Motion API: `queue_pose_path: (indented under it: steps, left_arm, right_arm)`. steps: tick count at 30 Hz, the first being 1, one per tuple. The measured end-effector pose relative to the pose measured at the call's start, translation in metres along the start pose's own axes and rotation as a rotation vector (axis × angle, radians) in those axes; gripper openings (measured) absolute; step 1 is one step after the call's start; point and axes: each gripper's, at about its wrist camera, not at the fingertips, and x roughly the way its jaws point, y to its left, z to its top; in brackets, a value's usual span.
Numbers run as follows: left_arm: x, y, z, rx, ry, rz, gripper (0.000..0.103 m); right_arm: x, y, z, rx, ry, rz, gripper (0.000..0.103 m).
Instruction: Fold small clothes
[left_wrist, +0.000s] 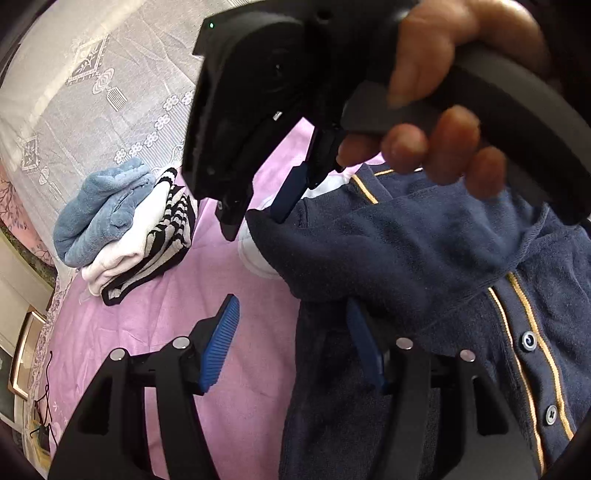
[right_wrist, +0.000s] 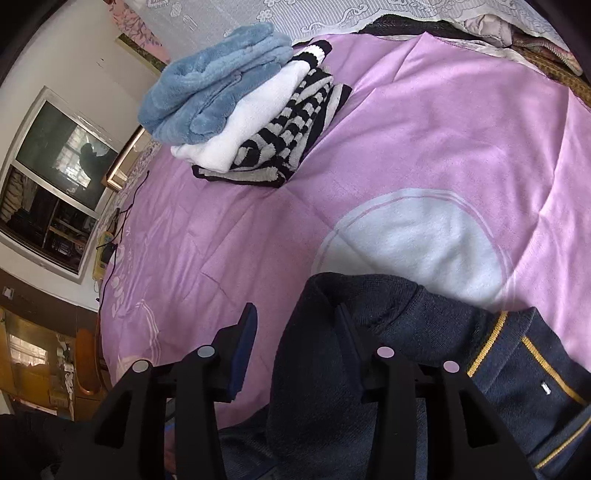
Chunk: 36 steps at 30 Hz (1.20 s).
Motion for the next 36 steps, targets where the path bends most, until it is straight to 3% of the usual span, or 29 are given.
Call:
queue_pose_path:
  steps: [3, 10, 11, 12, 13, 15, 17, 20, 22, 24, 27, 32, 36]
  left_arm:
    - [-0.014, 0.008, -0.012, -0.021, -0.002, -0.032, 0.059]
    - [0.005, -0.021, -0.017, 0.114, 0.013, -0.017, 0.060]
    - [0.009, -0.023, -0.013, 0.120, 0.012, -0.007, 0.060]
    - [0.014, -0.023, -0.010, 0.123, 0.012, 0.005, 0.060]
    - [0.016, -0.025, -0.006, 0.122, 0.010, 0.019, 0.060]
    - [0.019, -0.021, 0.004, 0.100, 0.003, 0.028, 0.057]
    - [0.021, -0.017, 0.009, 0.081, 0.003, 0.030, 0.040]
    - [0.024, -0.005, 0.008, 0.011, 0.029, 0.044, 0.020]
    - [0.029, 0.014, 0.002, -0.084, 0.074, 0.053, 0.013]
    - [0.033, 0.024, -0.005, -0.158, 0.129, 0.011, 0.013]
    - [0.036, 0.018, -0.011, -0.123, 0.149, 0.024, 0.012]
    - [0.039, 0.035, -0.014, -0.233, 0.196, -0.029, 0.015]
    - [0.012, 0.047, -0.008, -0.290, 0.149, -0.085, 0.015]
  right_arm:
    - [0.000, -0.005, 0.001, -0.009, 0.005, 0.008, 0.044]
    - [0.001, -0.014, -0.003, -0.006, 0.006, -0.001, 0.042]
    - [0.001, -0.014, -0.004, -0.007, 0.003, 0.001, 0.039]
    - [0.001, -0.015, -0.005, -0.009, 0.005, 0.015, 0.025]
    - [0.002, -0.015, -0.004, -0.009, 0.010, 0.024, 0.019]
    - [0.001, -0.012, -0.003, -0.024, -0.001, 0.023, 0.011]
    - [-0.002, -0.012, 0.000, -0.030, -0.027, 0.017, 0.009]
    - [-0.007, -0.015, 0.007, -0.001, -0.070, 0.052, 0.008]
    - [-0.004, -0.016, 0.013, 0.007, -0.079, 0.062, 0.008]
    - [0.006, -0.017, 0.018, 0.012, -0.070, 0.056, 0.008]
    - [0.032, -0.016, 0.019, 0.002, -0.040, 0.012, 0.008]
    - [0.051, -0.023, 0.020, 0.034, -0.051, -0.014, 0.008]
    - [0.030, -0.030, 0.018, 0.093, -0.090, 0.053, 0.022]
